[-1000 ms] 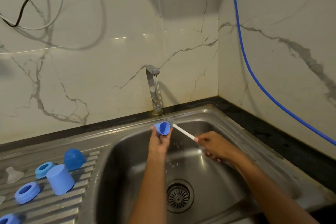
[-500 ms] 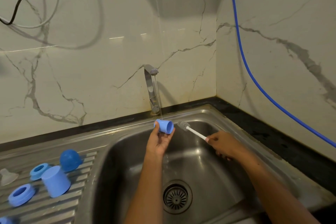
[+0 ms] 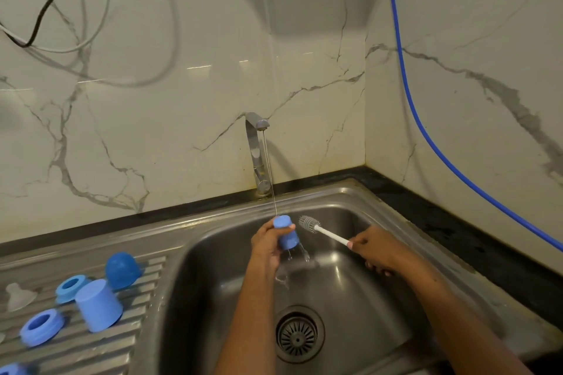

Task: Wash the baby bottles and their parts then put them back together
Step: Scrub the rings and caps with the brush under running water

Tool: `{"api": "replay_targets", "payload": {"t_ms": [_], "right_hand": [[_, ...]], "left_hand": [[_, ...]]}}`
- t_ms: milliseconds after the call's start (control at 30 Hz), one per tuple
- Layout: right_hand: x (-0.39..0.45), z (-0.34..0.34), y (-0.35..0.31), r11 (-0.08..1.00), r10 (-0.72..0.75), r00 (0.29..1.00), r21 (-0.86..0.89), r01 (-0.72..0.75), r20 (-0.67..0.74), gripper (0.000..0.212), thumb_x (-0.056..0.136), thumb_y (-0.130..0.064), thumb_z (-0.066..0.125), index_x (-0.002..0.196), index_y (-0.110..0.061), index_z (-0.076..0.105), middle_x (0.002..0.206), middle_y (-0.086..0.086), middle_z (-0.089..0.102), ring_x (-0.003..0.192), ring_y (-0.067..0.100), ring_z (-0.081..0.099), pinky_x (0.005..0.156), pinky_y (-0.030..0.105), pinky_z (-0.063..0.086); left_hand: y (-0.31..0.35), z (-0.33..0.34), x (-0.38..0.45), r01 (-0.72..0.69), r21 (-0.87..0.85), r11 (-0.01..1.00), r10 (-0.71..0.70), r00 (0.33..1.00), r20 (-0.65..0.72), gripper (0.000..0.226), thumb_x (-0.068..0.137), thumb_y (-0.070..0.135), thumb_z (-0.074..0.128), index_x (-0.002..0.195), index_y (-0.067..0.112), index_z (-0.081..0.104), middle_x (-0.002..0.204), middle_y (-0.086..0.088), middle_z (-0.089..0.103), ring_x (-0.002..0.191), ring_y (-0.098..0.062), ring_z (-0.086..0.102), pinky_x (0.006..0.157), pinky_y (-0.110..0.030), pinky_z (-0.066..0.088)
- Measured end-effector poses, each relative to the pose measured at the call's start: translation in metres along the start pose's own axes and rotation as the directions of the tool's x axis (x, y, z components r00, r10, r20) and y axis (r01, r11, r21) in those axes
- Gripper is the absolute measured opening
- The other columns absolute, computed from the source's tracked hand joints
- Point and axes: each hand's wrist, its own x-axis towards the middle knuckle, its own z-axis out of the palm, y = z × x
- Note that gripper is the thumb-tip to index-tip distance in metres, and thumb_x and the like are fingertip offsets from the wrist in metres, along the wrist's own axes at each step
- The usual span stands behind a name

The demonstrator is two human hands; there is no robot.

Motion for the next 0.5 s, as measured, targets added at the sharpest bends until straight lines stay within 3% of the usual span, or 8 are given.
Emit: {"api": "replay_targets", "payload": {"t_ms": [100,200,267,433,500], "right_hand": [[-0.001,0.0,-0.001,1.0,-0.001,1.0,-0.016,0.002,0.014,0.029,0.099,-0.032,0.047,0.11,-0.017,0.069,0.061,0.002,0.054,0.044,0.012,0.045,0.041,0.021,0.039],[-0.001,0.0,-0.003,0.999,-0.004,1.0,-0.036,0.005,0.021,0.027,0.099,-0.032,0.048,0.109,-0.019,0.07,0.061,0.001,0.055,0.044,0.011,0.045,0.042,0.021,0.039],[-0.001,0.001,-0.004,0.999,-0.017,0.999,-0.05,0.018,0.033,0.028,0.099,-0.032,0.048,0.108,-0.019,0.07,0.061,0.001,0.055,0.043,0.011,0.046,0.042,0.02,0.039],[0.001,0.004,-0.004,0.995,-0.031,0.998,-0.097,0.036,0.051,0.029,0.099,-0.033,0.048,0.103,-0.016,0.071,0.063,0.002,0.055,0.047,0.012,0.047,0.047,0.022,0.042],[0.002,0.006,-0.005,0.991,-0.041,0.998,-0.122,0.047,0.052,0.028,0.099,-0.034,0.048,0.089,-0.017,0.069,0.064,0.003,0.056,0.049,0.014,0.048,0.051,0.024,0.044]], "left_hand": [[0.005,-0.003,0.0,-0.036,-0.064,0.997,0.033,0.999,-0.039,0.038,0.081,-0.01,0.06,0.118,0.001,0.058,0.102,-0.014,0.059,0.091,-0.025,0.056,0.067,-0.03,0.049],[0.009,-0.006,-0.001,0.062,-0.33,0.942,-0.051,0.998,0.042,0.035,0.091,0.001,0.046,0.125,-0.004,0.05,0.099,-0.018,0.059,0.084,-0.026,0.057,0.076,-0.036,0.047],[0.009,-0.007,-0.002,0.117,-0.417,0.901,-0.088,0.992,0.089,0.033,0.092,0.007,0.041,0.123,-0.001,0.046,0.096,-0.018,0.058,0.084,-0.027,0.056,0.076,-0.04,0.045],[0.011,0.0,-0.001,0.15,-0.449,0.881,-0.117,0.988,0.1,0.034,0.096,0.016,0.039,0.127,0.005,0.043,0.094,-0.018,0.055,0.084,-0.028,0.055,0.077,-0.041,0.044],[0.012,0.006,0.001,0.102,-0.379,0.92,-0.095,0.995,0.036,0.04,0.097,0.014,0.047,0.134,0.0,0.042,0.091,-0.018,0.058,0.081,-0.027,0.056,0.074,-0.04,0.048]]}}
